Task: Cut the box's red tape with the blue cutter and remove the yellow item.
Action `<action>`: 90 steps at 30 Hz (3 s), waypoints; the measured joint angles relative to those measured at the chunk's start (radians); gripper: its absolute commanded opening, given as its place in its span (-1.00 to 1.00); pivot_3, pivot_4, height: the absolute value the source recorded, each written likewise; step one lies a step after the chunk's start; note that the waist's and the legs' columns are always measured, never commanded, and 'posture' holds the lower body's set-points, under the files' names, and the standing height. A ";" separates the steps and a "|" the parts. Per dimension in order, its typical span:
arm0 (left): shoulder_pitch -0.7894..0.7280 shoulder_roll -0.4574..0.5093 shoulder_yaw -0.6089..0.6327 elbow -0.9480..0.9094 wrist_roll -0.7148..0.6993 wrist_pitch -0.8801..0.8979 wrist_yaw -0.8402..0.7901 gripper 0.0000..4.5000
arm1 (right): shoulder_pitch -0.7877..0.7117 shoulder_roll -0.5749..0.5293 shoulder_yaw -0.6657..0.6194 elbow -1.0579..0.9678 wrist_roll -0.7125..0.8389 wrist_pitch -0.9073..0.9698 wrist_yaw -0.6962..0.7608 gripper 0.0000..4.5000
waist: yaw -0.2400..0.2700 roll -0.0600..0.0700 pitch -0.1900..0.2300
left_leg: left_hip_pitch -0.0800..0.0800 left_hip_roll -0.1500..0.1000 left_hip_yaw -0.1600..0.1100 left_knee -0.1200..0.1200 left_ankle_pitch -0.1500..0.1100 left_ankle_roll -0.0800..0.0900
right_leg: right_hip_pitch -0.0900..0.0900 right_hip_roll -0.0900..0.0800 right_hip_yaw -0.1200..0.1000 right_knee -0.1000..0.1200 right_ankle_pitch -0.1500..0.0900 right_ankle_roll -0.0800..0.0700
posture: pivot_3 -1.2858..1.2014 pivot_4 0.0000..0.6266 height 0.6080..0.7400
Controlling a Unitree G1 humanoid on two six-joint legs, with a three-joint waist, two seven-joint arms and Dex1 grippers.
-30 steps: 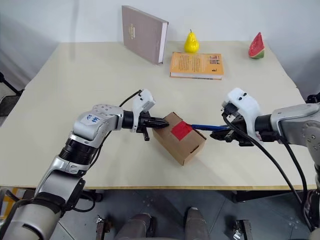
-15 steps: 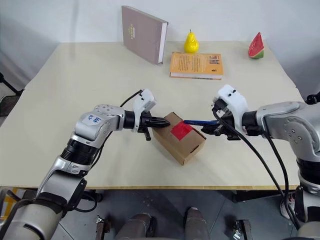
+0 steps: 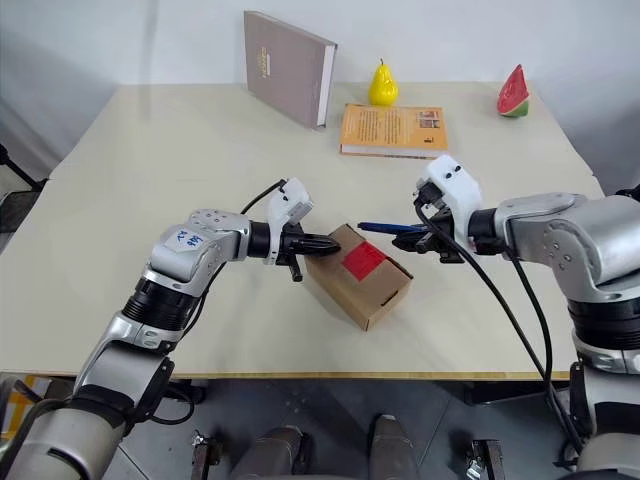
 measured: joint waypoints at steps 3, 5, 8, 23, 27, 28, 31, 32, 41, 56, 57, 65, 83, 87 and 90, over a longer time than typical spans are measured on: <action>0.000 0.000 0.000 -0.001 0.000 0.001 0.000 -1.00 | 0.000 0.007 0.008 0.015 -0.014 -0.010 0.005 -0.93 | 0.000 0.000 0.000 | 0.000 0.000 0.000 0.000 0.000 0.000 | 0.000 0.000 0.000 0.000 0.000 0.000 | 0.03 -0.52 1.00; 0.000 0.001 0.000 -0.002 0.000 0.003 0.000 -1.00 | 0.000 0.010 0.016 0.022 -0.022 -0.020 0.007 -0.93 | 0.000 0.000 0.000 | 0.000 0.000 0.000 0.000 0.000 0.000 | 0.000 0.000 0.000 0.000 0.000 0.000 | 0.03 -0.52 1.00; 0.001 0.001 0.000 -0.005 0.000 0.004 0.001 -1.00 | 0.004 0.012 0.027 0.022 -0.030 -0.023 0.015 -0.93 | 0.000 0.000 0.000 | 0.000 0.000 0.000 0.000 0.000 0.000 | 0.000 0.000 0.000 0.000 0.000 0.000 | 0.03 -0.52 1.00; 0.001 0.001 0.000 -0.010 0.001 0.011 0.003 -1.00 | 0.040 -0.023 0.028 -0.021 -0.051 -0.022 0.053 -0.93 | 0.000 0.000 0.000 | 0.000 0.000 0.000 0.000 0.000 0.000 | 0.000 0.000 0.000 0.000 0.000 0.000 | 0.03 -0.52 1.00; 0.000 0.001 -0.003 -0.017 0.001 0.031 0.005 -1.00 | 0.035 -0.034 0.030 -0.034 -0.050 -0.001 0.065 -0.93 | 0.000 0.000 0.000 | 0.000 0.000 0.000 0.000 0.000 0.000 | 0.000 0.000 0.000 0.000 0.000 0.000 | 0.03 -0.52 1.00; -0.002 0.000 -0.005 -0.022 0.001 0.043 0.008 -1.00 | 0.029 -0.039 0.031 -0.037 -0.050 0.009 0.068 -0.93 | 0.000 0.000 0.000 | 0.000 0.000 0.000 0.000 0.000 0.000 | 0.000 0.000 0.000 0.000 0.000 0.000 | 0.03 -0.52 1.00; -0.009 0.000 -0.006 -0.027 0.001 0.069 0.012 -1.00 | 0.022 -0.051 0.032 -0.052 -0.049 0.041 0.076 -0.93 | 0.000 0.000 0.000 | 0.000 0.000 0.000 0.000 0.000 0.000 | 0.000 0.000 0.000 -0.001 0.000 0.000 | 0.03 -0.52 1.00; -0.013 0.000 -0.010 -0.027 0.003 0.076 0.012 -1.00 | 0.022 -0.057 0.033 -0.056 -0.049 0.046 0.080 -0.93 | 0.000 0.000 0.000 | 0.000 0.000 0.000 0.000 0.000 0.000 | 0.000 0.000 0.000 -0.001 0.000 0.000 | 0.03 -0.52 1.00; -0.066 0.005 -0.061 -0.022 0.022 0.129 0.003 -1.00 | -0.004 -0.111 0.058 -0.091 -0.047 0.099 0.108 -0.93 | 0.001 0.000 0.000 | 0.000 0.000 0.000 -0.001 0.000 0.000 | 0.000 0.000 0.000 -0.001 0.000 0.000 | 0.03 -0.52 1.00; -0.070 -0.001 -0.061 -0.008 0.026 0.131 0.004 -1.00 | 0.037 -0.206 0.033 -0.157 -0.010 0.132 0.146 -0.93 | 0.003 0.000 0.000 | 0.000 0.000 0.000 -0.001 -0.001 0.001 | 0.000 0.000 -0.001 -0.001 0.000 0.000 | 0.03 -0.52 1.00; -0.070 -0.001 -0.061 -0.008 0.026 0.131 0.004 -1.00 | 0.042 -0.213 0.026 -0.162 -0.006 0.134 0.149 -0.93 | 0.003 0.000 0.000 | 0.000 0.000 0.000 -0.001 -0.001 0.001 | 0.000 0.000 -0.001 -0.002 0.000 0.000 | 0.03 -0.52 1.00; -0.069 -0.001 -0.059 -0.006 0.026 0.131 0.005 -1.00 | 0.063 -0.227 -0.014 -0.177 0.025 0.159 0.152 -0.93 | 0.003 0.000 0.000 | 0.000 0.000 0.000 -0.001 -0.001 0.001 | 0.000 0.000 -0.001 -0.001 0.000 0.000 | 0.03 -0.52 1.00; -0.063 -0.004 -0.042 0.001 0.026 0.139 0.009 -1.00 | 0.018 -0.052 0.007 -0.107 -0.027 0.126 0.060 -0.93 | 0.000 -0.001 -0.001 | 0.001 0.000 0.000 0.000 0.000 0.000 | 0.001 0.000 0.000 0.000 0.000 0.000 | 0.03 -0.52 1.00; -0.056 -0.001 -0.036 -0.009 0.026 0.146 0.017 -1.00 | 0.008 -0.025 0.029 -0.071 -0.053 0.093 0.058 -0.93 | -0.003 -0.002 -0.002 | 0.002 0.001 0.000 0.000 0.000 0.000 | 0.001 0.000 0.000 0.000 0.000 0.000 | 0.03 -0.52 1.00; -0.047 -0.003 -0.034 -0.031 0.027 0.151 0.027 -1.00 | 0.001 -0.007 0.040 -0.055 -0.063 0.080 0.058 -0.93 | -0.004 -0.002 -0.003 | 0.002 0.001 0.001 0.000 0.000 0.000 | 0.001 0.000 0.000 0.000 0.000 0.000 | 0.03 -0.52 1.00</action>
